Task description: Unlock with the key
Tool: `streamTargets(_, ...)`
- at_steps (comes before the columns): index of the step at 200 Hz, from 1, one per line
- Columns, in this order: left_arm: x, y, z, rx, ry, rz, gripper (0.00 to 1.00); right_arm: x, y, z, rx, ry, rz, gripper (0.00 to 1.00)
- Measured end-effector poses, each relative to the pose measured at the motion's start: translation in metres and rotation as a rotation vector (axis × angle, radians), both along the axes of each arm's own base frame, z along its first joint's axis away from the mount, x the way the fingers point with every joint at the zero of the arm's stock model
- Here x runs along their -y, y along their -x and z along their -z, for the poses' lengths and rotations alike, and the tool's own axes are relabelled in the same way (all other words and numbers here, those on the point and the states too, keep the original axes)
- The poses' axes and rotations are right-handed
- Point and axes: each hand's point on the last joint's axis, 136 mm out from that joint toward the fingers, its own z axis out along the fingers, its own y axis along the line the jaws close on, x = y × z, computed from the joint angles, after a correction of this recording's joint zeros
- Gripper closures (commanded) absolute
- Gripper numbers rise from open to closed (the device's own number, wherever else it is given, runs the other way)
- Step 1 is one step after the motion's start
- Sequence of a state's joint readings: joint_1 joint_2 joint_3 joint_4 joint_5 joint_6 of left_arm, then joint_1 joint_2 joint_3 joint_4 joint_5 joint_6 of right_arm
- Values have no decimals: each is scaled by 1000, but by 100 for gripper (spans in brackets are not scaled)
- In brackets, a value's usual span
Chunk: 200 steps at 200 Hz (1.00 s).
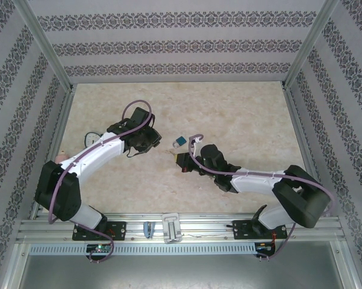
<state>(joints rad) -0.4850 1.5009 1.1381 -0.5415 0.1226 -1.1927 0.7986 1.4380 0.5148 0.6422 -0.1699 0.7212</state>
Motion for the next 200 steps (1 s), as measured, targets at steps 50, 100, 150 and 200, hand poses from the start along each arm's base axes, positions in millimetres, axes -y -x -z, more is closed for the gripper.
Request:
streamTargets(50,2,-2,-11,29,48,-29,65,-8,-10,-8,68,-43,39,100)
streamTargets(100,8,-3,-15,39,88,-36,65,-16,-11,-5,87,-50,36,100)
streamTargets(150,11,0,-8,23,107,-40,65,-24,-14,-5,98,-58,38,100)
streamTargets(200,13,-3,-11,35,125,-44,64,-27,-17,-5,108,-63,48,100)
